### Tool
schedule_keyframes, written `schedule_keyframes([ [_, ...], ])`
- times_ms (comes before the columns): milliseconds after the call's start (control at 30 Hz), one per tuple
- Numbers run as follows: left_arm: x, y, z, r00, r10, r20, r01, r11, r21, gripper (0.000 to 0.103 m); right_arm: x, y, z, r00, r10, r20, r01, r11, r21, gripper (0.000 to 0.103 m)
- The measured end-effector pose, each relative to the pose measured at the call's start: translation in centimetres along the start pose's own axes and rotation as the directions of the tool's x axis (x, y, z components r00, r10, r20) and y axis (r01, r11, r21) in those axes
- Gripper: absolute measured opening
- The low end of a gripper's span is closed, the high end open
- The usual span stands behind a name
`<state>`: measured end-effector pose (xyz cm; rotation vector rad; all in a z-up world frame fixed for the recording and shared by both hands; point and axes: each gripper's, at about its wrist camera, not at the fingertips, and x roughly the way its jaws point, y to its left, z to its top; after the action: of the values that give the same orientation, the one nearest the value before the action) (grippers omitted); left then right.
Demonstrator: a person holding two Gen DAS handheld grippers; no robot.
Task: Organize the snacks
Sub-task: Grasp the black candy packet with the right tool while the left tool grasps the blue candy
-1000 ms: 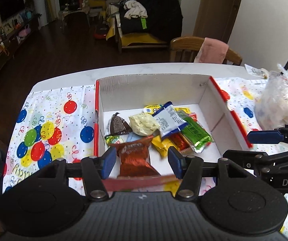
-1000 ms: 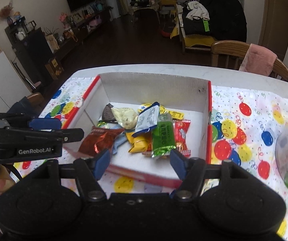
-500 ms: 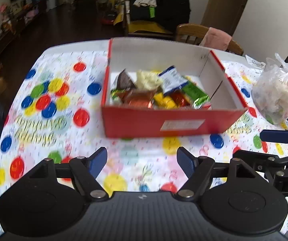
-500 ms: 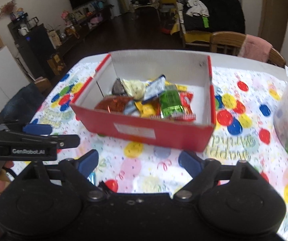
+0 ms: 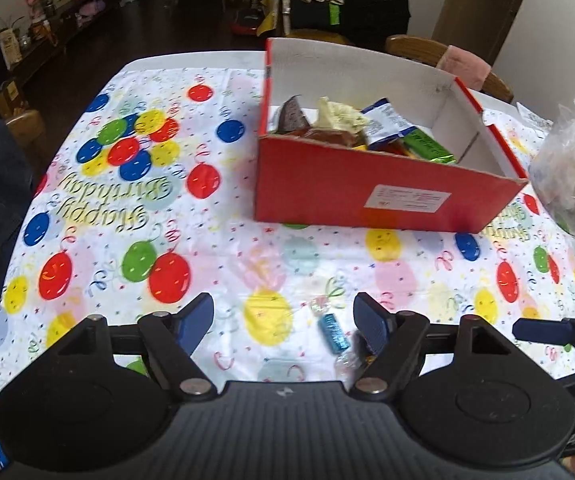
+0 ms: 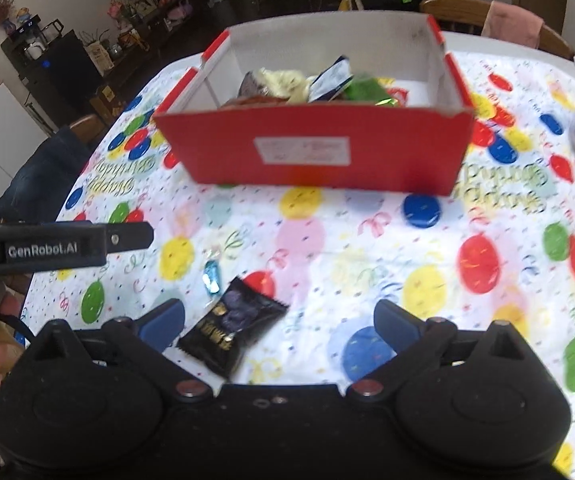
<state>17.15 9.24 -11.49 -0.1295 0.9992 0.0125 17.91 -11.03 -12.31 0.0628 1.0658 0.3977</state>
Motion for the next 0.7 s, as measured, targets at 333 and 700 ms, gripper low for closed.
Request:
schedule_keyframes([
  [333,0.9,2.0,-1.1,0.997,0.048,-0.053,-0.049,0.999,-0.02,0.077,4.6,2.5,-0.8,0.995,-0.009,-0.1,0.014,0.999,0.048,0.096],
  [700,1.4,3.0,-1.2,0.997,0.017,-0.078,-0.019,1.0,-0.021,0.077,6.8,3.2,-0.6,0.984,-0.035,-0.175,0.049,0.995,0.081,0.08],
])
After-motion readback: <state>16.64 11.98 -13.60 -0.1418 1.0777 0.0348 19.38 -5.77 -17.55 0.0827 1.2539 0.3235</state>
